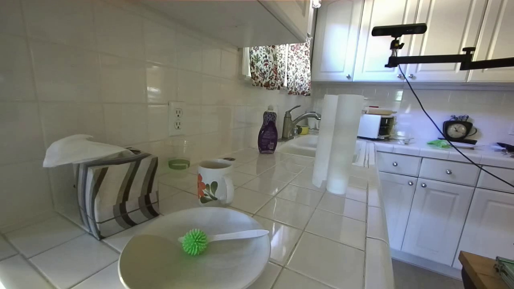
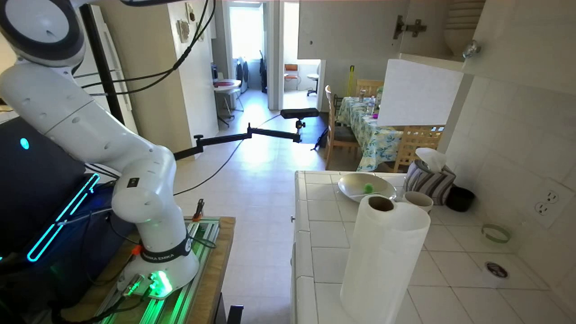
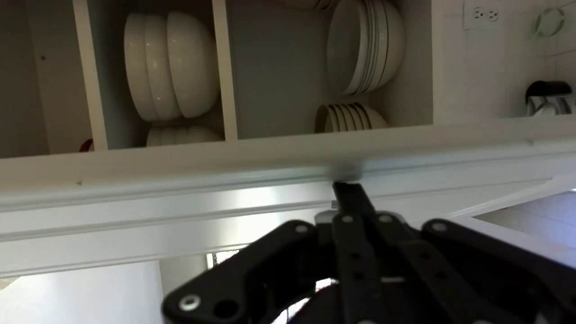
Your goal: Close the cabinet door.
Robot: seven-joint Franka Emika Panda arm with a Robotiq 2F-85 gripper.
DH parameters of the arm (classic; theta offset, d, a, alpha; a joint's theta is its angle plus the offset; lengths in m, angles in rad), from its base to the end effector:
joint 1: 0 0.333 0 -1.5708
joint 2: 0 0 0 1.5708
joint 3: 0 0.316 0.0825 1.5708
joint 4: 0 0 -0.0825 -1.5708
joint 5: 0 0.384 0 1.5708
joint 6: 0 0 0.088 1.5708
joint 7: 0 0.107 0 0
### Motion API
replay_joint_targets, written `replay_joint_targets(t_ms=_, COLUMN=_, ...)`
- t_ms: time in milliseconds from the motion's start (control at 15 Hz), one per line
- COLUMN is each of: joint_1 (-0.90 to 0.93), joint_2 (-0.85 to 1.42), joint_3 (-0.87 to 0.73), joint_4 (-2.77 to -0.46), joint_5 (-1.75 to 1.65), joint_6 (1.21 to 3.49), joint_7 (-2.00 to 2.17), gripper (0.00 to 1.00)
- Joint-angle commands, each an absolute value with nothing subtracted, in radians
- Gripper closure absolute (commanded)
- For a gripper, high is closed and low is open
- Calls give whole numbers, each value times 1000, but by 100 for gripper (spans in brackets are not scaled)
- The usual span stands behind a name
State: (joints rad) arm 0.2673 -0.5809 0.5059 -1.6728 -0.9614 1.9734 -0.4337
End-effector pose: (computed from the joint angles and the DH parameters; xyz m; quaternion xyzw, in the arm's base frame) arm 0.2099 0.3071 0.8900 0.6035 0.4364 0.4240 0.5154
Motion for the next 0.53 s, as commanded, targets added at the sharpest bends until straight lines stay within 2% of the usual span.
replay_joint_targets(t_ms=0, joint_1=282, joint_2=-617, joint_3=463, joint_4=-1710, joint_5=-983, joint_6=1946, joint_7=-417, gripper=99)
replay_joint_targets(t_ms=467, joint_1=277, joint_2=-636, joint_3=395, joint_4=-1763, joint_5=-988, joint_6=1956, joint_7=-418, gripper=99)
